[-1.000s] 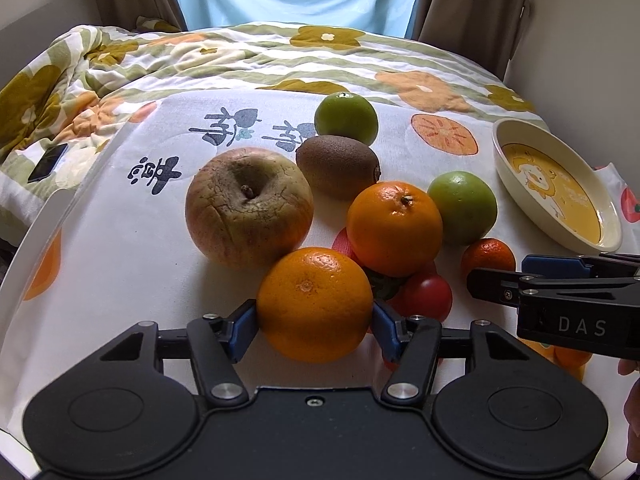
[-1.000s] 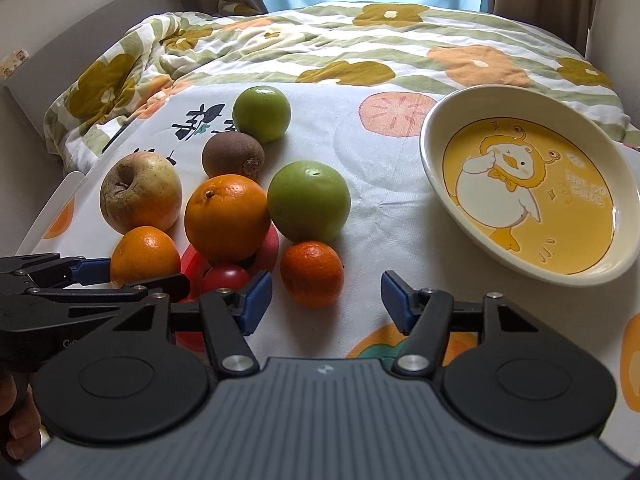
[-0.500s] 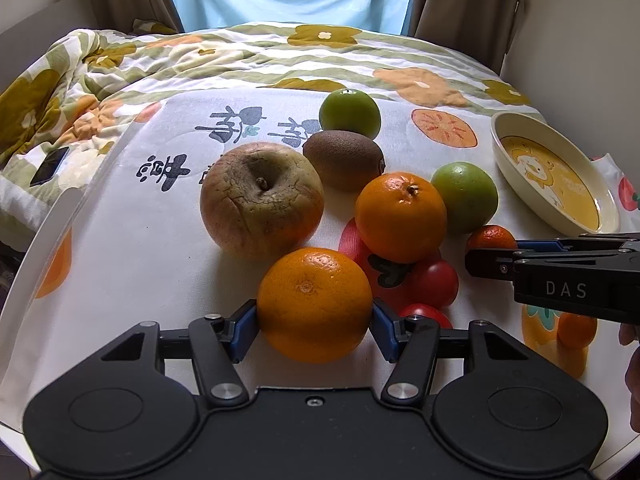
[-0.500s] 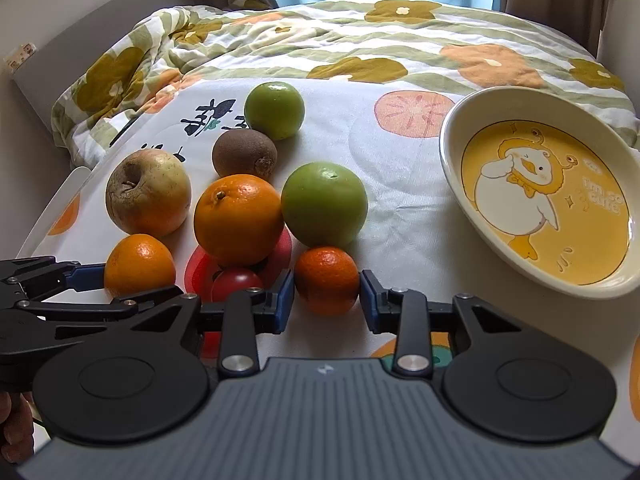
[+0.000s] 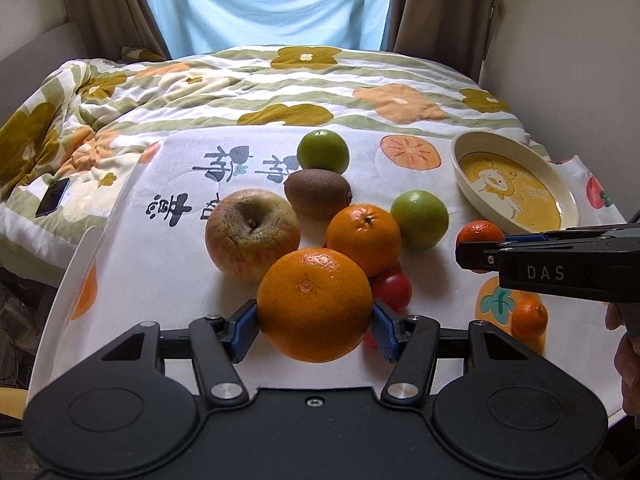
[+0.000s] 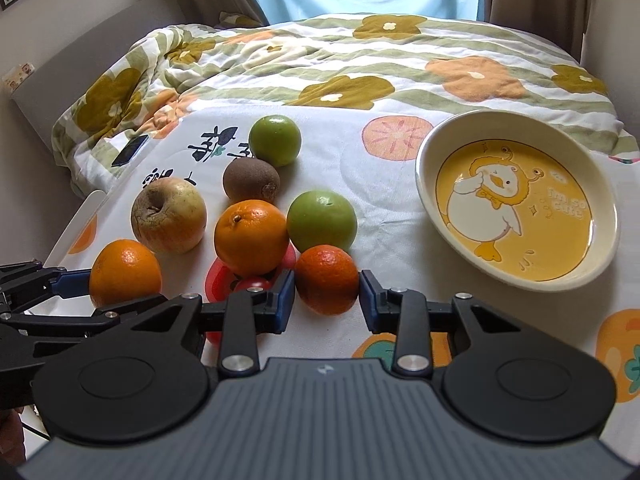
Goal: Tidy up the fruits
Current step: 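Close the left tool on the large orange while the right tool grasps the tangerine, then carry the orange in the left tool and tangerine in the right tool into the duck bowl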
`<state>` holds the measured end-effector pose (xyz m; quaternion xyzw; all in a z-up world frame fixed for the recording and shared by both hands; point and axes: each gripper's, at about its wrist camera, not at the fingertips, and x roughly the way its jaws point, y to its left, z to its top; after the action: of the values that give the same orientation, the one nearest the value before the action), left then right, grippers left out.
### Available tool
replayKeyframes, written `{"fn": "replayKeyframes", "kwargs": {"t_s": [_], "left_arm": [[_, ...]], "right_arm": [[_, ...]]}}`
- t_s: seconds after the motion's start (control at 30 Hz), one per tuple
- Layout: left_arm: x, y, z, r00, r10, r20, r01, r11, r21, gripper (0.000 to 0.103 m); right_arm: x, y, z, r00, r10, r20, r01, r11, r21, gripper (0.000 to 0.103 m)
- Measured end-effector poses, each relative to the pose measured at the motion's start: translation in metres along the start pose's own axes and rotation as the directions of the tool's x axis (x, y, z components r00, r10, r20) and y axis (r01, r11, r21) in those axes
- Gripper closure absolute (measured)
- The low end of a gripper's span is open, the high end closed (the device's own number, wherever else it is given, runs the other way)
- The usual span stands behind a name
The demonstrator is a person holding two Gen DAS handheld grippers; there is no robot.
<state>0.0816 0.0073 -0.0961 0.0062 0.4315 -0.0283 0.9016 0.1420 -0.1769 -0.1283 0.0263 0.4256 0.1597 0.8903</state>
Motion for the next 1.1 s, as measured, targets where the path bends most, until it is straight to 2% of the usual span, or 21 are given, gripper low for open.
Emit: {"fn": "replayKeyframes", "kwargs": {"t_s": [0.37, 0.63, 0.83, 1.1], "left_arm": [[-0.025, -0.028, 0.04, 0.991, -0.12, 0.06, 0.113, 0.987, 0.11, 0.04], [-0.01, -0.065, 0.072, 0.973, -0.216, 0.079, 0.193, 0.954, 0.228, 0.04], [0.011, -0.093, 0.1, 0.965, -0.244, 0.092, 0.214, 0.943, 0.255, 0.04], [0.056, -0.136, 0.136, 0.97, -0.229, 0.08, 0.198, 0.94, 0.279, 0.04]], "right_arm": [[-0.061, -0.024, 0.01, 0.992, -0.101, 0.07, 0.093, 0.989, 0.111, 0.054], [-0.091, -0.062, 0.017, 0.966, -0.231, 0.113, 0.205, 0.957, 0.206, 0.054], [-0.091, -0.099, 0.03, 0.953, -0.28, 0.116, 0.248, 0.94, 0.235, 0.054], [-0.066, -0.154, 0.061, 0.954, -0.272, 0.123, 0.241, 0.946, 0.216, 0.054]]}}
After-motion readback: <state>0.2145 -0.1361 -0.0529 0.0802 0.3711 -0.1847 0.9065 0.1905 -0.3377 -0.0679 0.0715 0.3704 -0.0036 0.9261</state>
